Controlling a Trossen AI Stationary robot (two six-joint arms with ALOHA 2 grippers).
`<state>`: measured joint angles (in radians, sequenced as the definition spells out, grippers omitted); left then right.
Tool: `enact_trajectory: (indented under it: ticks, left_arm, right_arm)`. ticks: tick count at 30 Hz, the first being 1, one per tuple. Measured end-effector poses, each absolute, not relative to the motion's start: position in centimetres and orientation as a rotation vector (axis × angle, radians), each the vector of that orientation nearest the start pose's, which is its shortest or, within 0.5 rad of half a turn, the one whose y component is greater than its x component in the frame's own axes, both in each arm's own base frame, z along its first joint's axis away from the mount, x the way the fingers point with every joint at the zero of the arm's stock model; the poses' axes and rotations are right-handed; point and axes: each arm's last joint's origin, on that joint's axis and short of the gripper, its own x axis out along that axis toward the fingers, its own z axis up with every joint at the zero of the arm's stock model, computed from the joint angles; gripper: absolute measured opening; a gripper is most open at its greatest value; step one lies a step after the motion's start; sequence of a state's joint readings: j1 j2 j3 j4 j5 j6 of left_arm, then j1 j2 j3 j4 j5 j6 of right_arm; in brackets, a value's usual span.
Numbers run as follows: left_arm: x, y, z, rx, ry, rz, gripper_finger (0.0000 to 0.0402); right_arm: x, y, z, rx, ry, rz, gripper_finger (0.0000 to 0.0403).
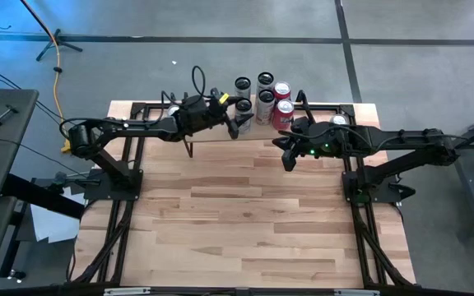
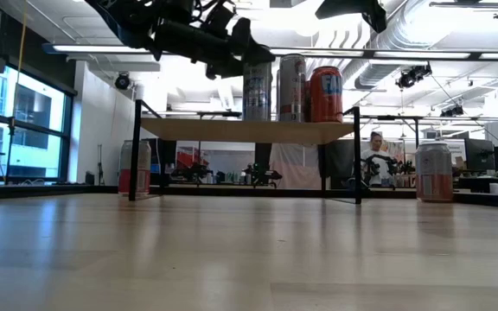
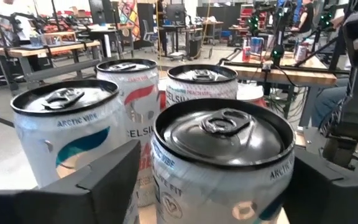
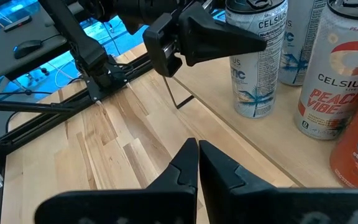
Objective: Place canned beverage on shelf
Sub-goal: Put the black blue soda can on the shelf
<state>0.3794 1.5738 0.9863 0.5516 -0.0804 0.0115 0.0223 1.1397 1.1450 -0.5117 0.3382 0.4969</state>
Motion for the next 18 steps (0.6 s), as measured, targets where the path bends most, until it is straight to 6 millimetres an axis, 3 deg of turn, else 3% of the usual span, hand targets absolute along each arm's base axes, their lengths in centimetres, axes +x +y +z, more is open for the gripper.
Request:
enact_trajectory:
  ticks: [10, 18]
  left_arm:
    - [32.6, 13.3, 28.1, 0.005, 0.035, 0.461, 0.0392]
    - [30.7, 12.5, 31.5, 0.023, -0.07, 0.462, 0.0398]
  right_arm:
    - [23.8, -0.4, 35.9, 0.391, 0.411, -0.425, 0.0]
    - [23.8, -0.4, 35.9, 0.391, 0.41, -0.425, 0.0]
